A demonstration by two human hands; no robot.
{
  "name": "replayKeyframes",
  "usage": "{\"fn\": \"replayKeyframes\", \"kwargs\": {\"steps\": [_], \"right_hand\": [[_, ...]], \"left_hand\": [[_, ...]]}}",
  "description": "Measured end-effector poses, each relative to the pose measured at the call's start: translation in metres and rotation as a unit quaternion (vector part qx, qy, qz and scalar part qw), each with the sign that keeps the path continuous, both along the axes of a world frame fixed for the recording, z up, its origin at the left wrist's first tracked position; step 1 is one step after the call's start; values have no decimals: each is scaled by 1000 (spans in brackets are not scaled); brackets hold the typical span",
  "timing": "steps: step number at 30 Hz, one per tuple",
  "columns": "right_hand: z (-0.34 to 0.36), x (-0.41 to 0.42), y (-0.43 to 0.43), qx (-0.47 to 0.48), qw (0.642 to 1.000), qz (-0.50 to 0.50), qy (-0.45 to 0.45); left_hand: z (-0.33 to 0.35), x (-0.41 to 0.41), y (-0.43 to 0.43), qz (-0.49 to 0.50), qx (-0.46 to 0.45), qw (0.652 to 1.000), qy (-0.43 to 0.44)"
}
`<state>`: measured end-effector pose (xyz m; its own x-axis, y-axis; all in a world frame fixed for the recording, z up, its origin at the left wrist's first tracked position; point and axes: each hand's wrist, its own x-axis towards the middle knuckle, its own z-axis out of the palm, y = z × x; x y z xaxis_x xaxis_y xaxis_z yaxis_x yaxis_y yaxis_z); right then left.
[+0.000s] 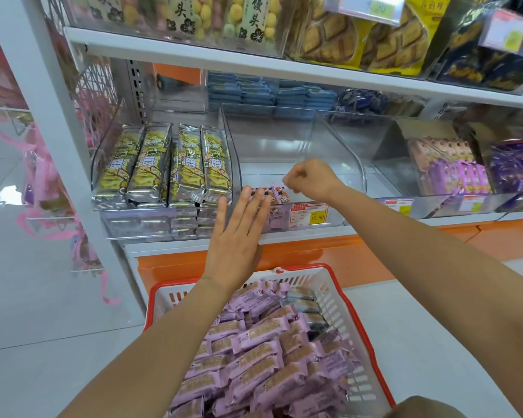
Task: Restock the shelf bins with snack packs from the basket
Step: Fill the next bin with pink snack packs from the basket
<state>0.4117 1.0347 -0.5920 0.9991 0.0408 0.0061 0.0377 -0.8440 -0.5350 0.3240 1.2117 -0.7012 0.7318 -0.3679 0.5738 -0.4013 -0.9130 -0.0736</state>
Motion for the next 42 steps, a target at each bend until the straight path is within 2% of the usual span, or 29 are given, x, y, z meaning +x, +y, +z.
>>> {"fn": "replayKeyframes", "kwargs": {"steps": [5,10,12,15,17,21,23,26,29,34,39,42], "right_hand": [[9,-41,7,157,975,68,-140],[-22,-85,7,186,958,110,-189],[-49,-100,4,197,961,109,-163],[-93,-112,-6,182,972,113,-95],[-123,-113,-14,141,984,109,-27],[-175,-111,-29,47,993,50,101],[-194,-111,-33,-7,988,37,149],[-215,-111,-36,-103,963,62,240],[-226,-111,-37,-129,948,90,276],[-229,-109,-38,-93,964,74,236],[-207,-114,-38,18,991,41,127],[-186,-116,-37,98,992,16,82]], "left_hand": [[-18,-14,-8,-28,-31,999,-23],[-46,-27,-9,-114,-18,993,25],[-63,-32,-7,-114,6,990,79],[-91,-34,-1,-57,39,982,177],[-105,-36,3,-6,57,969,239],[-123,-38,7,38,103,951,289],[-125,-39,5,57,122,940,314],[-129,-42,2,75,158,923,343],[-133,-42,0,81,175,919,345],[-133,-43,0,81,165,923,339],[-130,-43,-1,77,146,924,345],[-126,-43,-2,60,78,932,350]]}}
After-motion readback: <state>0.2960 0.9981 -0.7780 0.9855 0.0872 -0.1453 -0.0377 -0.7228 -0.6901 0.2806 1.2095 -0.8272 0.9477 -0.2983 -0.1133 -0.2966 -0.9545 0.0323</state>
